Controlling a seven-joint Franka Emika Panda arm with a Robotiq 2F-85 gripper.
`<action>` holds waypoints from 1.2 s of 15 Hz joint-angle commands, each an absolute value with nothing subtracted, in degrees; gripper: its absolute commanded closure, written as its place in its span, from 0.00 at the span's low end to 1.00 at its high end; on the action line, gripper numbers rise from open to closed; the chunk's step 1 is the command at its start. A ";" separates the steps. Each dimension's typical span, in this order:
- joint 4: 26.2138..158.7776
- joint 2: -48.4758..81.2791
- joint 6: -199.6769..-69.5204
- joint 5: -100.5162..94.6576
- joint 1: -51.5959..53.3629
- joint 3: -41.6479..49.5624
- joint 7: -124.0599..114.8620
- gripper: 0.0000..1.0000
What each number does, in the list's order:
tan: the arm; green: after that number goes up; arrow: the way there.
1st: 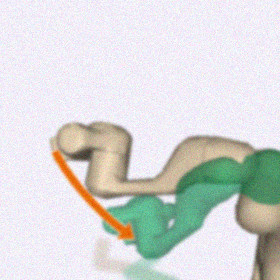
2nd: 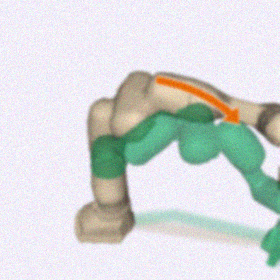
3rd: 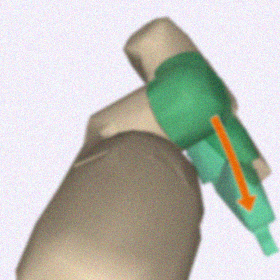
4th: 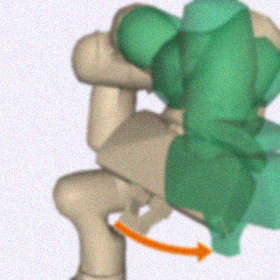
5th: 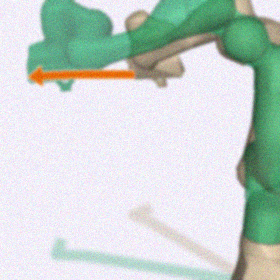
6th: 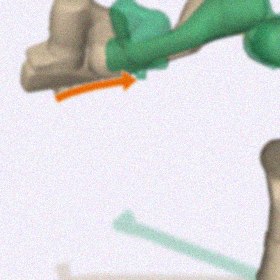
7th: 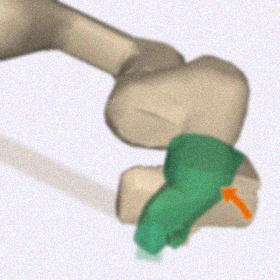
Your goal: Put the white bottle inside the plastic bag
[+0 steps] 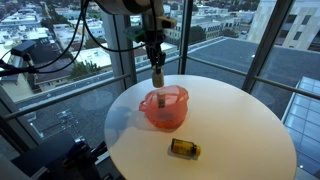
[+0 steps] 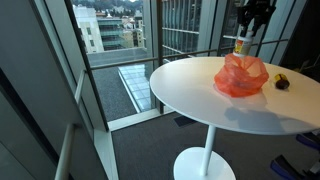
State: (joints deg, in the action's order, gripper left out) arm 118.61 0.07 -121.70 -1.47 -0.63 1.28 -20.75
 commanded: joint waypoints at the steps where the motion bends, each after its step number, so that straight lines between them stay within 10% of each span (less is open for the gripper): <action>1: 117.99 0.91 -120.78 -2.48 -1.74 2.13 -22.26 0.81; 18: 126.34 3.97 -121.61 -1.09 -0.83 2.19 -20.29 0.81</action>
State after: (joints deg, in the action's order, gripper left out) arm 124.82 4.27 -121.70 -1.47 -1.20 2.66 -20.72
